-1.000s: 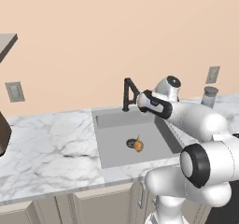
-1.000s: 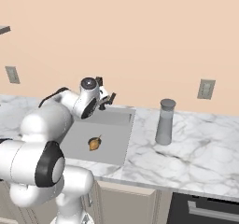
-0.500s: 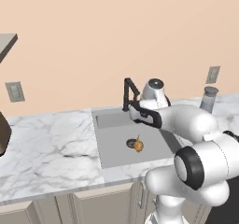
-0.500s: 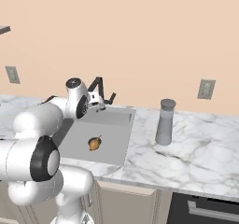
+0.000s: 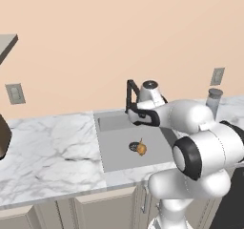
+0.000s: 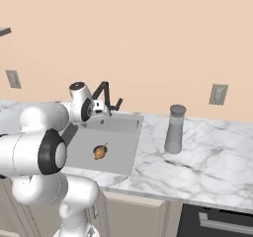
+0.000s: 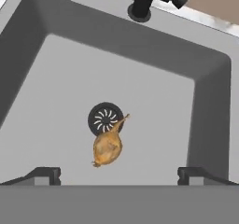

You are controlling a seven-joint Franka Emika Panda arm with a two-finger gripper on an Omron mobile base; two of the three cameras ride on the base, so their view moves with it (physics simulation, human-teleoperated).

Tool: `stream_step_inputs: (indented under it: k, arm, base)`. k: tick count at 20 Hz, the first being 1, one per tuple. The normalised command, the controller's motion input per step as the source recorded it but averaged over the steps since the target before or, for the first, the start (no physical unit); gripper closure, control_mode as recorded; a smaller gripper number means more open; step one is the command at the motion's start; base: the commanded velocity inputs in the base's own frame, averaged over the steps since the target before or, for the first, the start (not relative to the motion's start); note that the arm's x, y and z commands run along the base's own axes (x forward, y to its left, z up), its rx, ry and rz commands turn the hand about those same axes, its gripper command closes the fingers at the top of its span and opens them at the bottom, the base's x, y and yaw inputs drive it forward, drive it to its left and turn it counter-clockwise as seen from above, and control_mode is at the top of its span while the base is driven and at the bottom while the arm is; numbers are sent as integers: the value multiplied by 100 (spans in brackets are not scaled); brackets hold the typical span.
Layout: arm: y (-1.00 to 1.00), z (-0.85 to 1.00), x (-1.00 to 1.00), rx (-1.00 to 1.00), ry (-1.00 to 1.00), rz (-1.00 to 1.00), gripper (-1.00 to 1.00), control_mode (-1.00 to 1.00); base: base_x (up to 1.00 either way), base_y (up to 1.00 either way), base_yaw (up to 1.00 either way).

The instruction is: Turn on the sink faucet. Then move the onion from the counter to the sink. Turn off the sink. Move the vegetable from the sink to the pot next to the stove. Finally move the pot to the front right burner.

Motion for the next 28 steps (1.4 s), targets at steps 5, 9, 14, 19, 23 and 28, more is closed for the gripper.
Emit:
stream_step_inputs:
  k: [5, 9, 14, 19, 23, 28]
  arm:
    - [0, -27, 7, -1, 7, 0, -100, -100]
    - [-1, -26, 20, 0, 9, 0, -100, -100]
    - [-1, -24, 5, 0, 5, 0, -100, -100]
    - [0, -33, -4, 2, 0, -7, -100, -100]
    - [0, -33, 0, 2, 0, -13, -100, -100]
    - [0, -37, 0, 3, 0, -16, -100, -100]
  base:
    - [0, 0, 0]
    - [0, 0, 0]
    - [0, 0, 0]
    - [0, 0, 0]
    - [0, 0, 0]
    - [0, 0, 0]
